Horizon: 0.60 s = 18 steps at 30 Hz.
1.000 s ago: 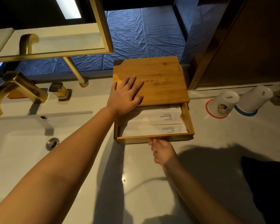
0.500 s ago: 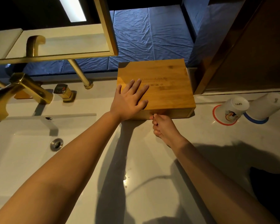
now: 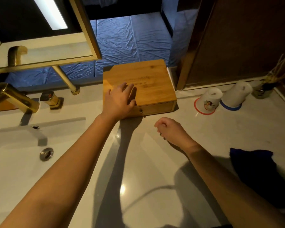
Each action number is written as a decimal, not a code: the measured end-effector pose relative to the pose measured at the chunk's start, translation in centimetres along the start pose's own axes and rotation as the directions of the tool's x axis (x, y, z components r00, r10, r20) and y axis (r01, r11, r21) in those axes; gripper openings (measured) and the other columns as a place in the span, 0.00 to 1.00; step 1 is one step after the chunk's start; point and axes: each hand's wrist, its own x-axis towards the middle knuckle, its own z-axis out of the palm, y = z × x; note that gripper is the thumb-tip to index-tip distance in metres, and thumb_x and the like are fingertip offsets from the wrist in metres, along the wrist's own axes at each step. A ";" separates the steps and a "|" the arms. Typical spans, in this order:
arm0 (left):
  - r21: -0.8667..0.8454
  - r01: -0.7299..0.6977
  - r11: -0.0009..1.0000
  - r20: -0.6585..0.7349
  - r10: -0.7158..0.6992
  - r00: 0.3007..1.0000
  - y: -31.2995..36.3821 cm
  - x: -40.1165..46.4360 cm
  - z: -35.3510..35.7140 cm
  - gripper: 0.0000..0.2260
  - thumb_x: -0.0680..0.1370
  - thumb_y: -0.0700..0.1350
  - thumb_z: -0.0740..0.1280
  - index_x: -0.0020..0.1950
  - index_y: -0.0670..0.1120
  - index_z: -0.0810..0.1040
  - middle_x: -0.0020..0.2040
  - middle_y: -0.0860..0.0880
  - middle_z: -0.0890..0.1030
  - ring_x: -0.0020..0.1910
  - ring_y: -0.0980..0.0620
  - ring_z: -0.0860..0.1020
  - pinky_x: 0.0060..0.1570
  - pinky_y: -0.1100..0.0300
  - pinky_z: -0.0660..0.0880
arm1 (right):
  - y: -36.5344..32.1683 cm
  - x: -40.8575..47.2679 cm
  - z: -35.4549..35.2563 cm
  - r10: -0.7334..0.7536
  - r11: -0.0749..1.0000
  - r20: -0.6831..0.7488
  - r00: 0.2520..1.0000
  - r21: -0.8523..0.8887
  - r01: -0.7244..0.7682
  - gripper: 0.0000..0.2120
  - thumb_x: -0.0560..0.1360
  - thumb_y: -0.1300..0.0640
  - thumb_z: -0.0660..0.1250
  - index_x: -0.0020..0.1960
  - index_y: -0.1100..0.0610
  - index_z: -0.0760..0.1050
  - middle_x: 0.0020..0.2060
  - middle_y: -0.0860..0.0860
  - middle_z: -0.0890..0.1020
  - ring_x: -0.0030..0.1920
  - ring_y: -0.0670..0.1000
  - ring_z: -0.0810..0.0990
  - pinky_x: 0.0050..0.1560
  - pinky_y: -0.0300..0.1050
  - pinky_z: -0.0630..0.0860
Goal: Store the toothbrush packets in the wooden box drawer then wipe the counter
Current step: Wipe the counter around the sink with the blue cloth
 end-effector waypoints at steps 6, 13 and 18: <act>-0.269 0.018 0.963 -0.146 -0.060 0.987 8.8 -10.2 2.7 0.20 0.76 0.52 0.60 0.67 0.47 0.71 0.68 0.46 0.73 0.66 0.47 0.71 0.64 0.50 0.68 | 5.8 -7.8 -4.7 -0.278 0.888 -0.167 0.946 -0.420 0.187 0.12 0.77 0.56 0.60 0.61 0.52 0.72 0.57 0.51 0.77 0.57 0.49 0.75 0.58 0.44 0.74; -0.215 0.097 0.972 0.092 -0.079 0.993 19.5 -19.0 9.7 0.26 0.75 0.61 0.48 0.72 0.57 0.58 0.76 0.49 0.58 0.75 0.49 0.55 0.72 0.45 0.54 | 15.9 -14.3 -12.2 -0.309 0.736 -0.200 0.930 -0.669 0.100 0.19 0.77 0.56 0.60 0.68 0.54 0.68 0.69 0.53 0.69 0.69 0.54 0.66 0.68 0.51 0.64; -0.137 0.126 0.982 0.158 -0.104 0.982 24.0 -21.3 13.1 0.29 0.75 0.65 0.46 0.74 0.60 0.48 0.79 0.50 0.47 0.77 0.50 0.42 0.72 0.43 0.38 | 22.5 -16.1 -16.2 -0.227 0.635 0.016 0.974 -0.755 0.161 0.27 0.78 0.48 0.55 0.74 0.45 0.50 0.77 0.48 0.49 0.76 0.49 0.46 0.74 0.47 0.48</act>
